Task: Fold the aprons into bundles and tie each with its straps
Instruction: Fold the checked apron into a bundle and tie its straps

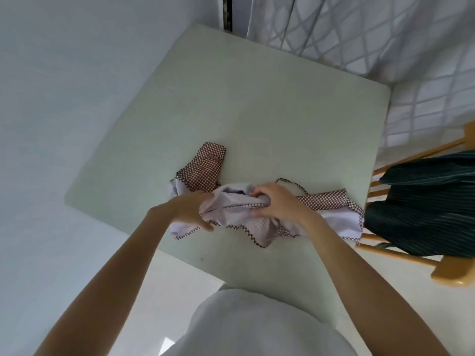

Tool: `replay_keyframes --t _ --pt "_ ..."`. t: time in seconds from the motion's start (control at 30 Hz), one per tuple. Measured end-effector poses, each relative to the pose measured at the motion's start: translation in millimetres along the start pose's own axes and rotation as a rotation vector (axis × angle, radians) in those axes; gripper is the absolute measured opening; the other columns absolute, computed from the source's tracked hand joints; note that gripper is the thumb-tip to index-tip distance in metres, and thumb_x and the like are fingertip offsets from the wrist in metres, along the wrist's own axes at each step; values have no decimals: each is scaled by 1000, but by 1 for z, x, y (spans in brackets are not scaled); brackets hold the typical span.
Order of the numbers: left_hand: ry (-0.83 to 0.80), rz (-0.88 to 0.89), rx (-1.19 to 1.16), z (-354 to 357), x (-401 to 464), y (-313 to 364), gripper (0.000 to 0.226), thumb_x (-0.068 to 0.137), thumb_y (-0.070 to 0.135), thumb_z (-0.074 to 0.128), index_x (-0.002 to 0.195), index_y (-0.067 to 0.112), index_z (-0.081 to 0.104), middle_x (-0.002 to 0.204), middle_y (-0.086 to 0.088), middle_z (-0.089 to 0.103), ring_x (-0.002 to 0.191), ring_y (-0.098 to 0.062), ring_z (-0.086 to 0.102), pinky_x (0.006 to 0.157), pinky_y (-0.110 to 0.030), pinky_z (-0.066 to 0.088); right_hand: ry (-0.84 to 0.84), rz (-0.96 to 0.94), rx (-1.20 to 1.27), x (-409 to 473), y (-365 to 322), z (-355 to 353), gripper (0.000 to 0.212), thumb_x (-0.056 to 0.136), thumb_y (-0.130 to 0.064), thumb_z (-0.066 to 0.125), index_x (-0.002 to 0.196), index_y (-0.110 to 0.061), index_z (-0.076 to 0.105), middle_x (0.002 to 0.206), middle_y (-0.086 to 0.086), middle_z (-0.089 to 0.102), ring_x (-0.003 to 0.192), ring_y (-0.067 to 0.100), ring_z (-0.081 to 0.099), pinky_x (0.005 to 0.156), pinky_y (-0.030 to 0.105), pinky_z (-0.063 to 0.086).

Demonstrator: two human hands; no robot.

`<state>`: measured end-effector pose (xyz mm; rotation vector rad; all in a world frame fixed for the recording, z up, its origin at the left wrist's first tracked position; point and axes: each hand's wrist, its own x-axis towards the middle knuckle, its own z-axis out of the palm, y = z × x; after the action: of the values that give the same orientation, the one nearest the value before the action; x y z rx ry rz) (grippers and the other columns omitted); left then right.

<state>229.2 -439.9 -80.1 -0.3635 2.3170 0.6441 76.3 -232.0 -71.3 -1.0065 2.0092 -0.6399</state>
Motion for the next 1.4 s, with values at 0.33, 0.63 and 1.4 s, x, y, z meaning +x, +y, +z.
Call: replay_keyframes --t 0.33,0.63,1.4 --pt "552 205 -135 -17 35 -12 50 83 1 57 130 18 51 133 -1 52 123 -18 45 102 -20 27 294 117 -99 18 38 -14 20 88 -15 60 109 -15 63 111 5 62 104 19 56 89 31 44" --pt "297 111 218 13 73 -51 55 84 20 60 136 29 43 145 5 36 133 -20 31 108 -38 33 137 193 -526 43 59 38 51 88 -39 58 134 -20 45 125 6 55 118 28 41 94 38 33" --pt "507 201 -238 22 4 3 76 82 64 27 147 26 21 147 -7 37 136 -23 29 110 -45 29 372 -28 385 -68 -18 -31 8 90 -13 61 96 -12 66 68 2 55 58 7 43 53 10 31"
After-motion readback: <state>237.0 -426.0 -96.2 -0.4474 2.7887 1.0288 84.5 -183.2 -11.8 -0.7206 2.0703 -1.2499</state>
